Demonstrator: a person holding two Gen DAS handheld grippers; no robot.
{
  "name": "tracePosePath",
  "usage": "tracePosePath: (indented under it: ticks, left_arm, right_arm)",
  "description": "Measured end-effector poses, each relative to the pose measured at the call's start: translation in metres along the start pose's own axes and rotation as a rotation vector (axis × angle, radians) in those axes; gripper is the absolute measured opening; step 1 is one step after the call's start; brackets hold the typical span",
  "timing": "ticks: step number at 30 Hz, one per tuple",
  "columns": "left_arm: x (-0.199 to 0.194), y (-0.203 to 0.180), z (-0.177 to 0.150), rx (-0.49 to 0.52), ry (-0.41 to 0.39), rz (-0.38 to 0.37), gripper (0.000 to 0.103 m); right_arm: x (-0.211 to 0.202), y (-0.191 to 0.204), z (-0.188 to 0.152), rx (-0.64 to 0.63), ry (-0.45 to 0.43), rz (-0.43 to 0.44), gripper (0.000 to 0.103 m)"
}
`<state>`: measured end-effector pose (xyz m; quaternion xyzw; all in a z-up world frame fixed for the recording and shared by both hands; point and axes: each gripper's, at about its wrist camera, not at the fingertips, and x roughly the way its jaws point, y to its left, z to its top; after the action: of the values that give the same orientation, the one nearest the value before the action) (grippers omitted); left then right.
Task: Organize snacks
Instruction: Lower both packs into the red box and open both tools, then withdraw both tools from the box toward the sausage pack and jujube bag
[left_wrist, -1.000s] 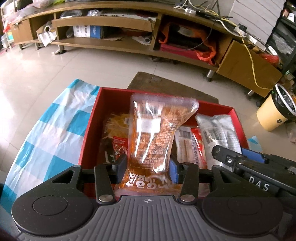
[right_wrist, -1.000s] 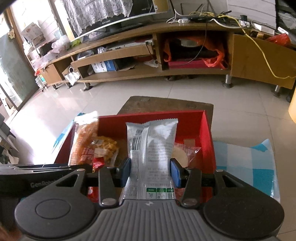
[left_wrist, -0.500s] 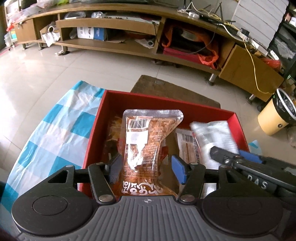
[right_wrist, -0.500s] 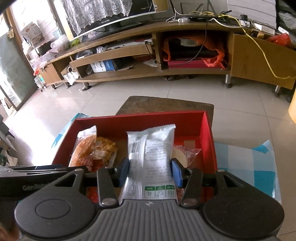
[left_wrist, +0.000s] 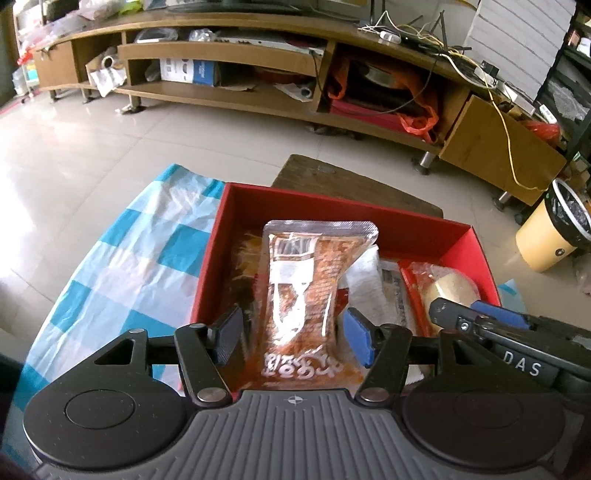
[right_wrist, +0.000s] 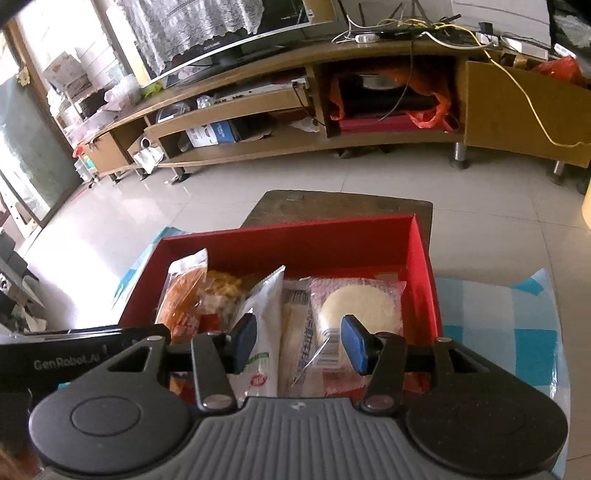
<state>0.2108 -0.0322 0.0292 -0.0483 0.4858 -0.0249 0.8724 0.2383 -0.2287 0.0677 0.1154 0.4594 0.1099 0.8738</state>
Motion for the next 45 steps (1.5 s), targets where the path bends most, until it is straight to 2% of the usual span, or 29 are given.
tracePosePath:
  ticks: [9, 16, 25, 32, 33, 37, 42, 45]
  left_arm:
    - [-0.02, 0.008, -0.015, 0.025, -0.033, 0.033, 0.071]
    - [-0.036, 0.017, -0.031, 0.028, -0.038, 0.029, 0.073]
    - [-0.043, 0.054, -0.064, -0.006, 0.017, 0.068, 0.076]
    - [-0.027, 0.08, -0.084, -0.026, 0.094, 0.102, 0.081]
    - [-0.023, 0.082, -0.084, -0.022, 0.101, 0.098, 0.086]
    - [-0.009, 0.089, -0.085, -0.04, 0.139, 0.051, 0.092]
    - [0.01, 0.088, -0.083, -0.004, 0.148, 0.105, 0.097]
    - [0.021, 0.085, -0.087, 0.017, 0.171, 0.115, 0.095]
  right_arm:
    - [-0.024, 0.021, -0.018, -0.082, -0.009, -0.001, 0.05]
    - [-0.037, 0.033, -0.037, -0.128, 0.01, 0.006, 0.05]
    - [-0.051, 0.051, -0.072, -0.203, 0.064, 0.042, 0.052]
    - [-0.06, 0.068, -0.106, -0.256, 0.123, 0.094, 0.053]
    - [-0.062, 0.071, -0.111, -0.258, 0.131, 0.108, 0.054]
    - [-0.072, 0.076, -0.13, -0.252, 0.16, 0.153, 0.057]
    - [-0.073, 0.078, -0.149, -0.267, 0.203, 0.17, 0.057]
    - [-0.07, 0.075, -0.15, -0.262, 0.217, 0.165, 0.057]
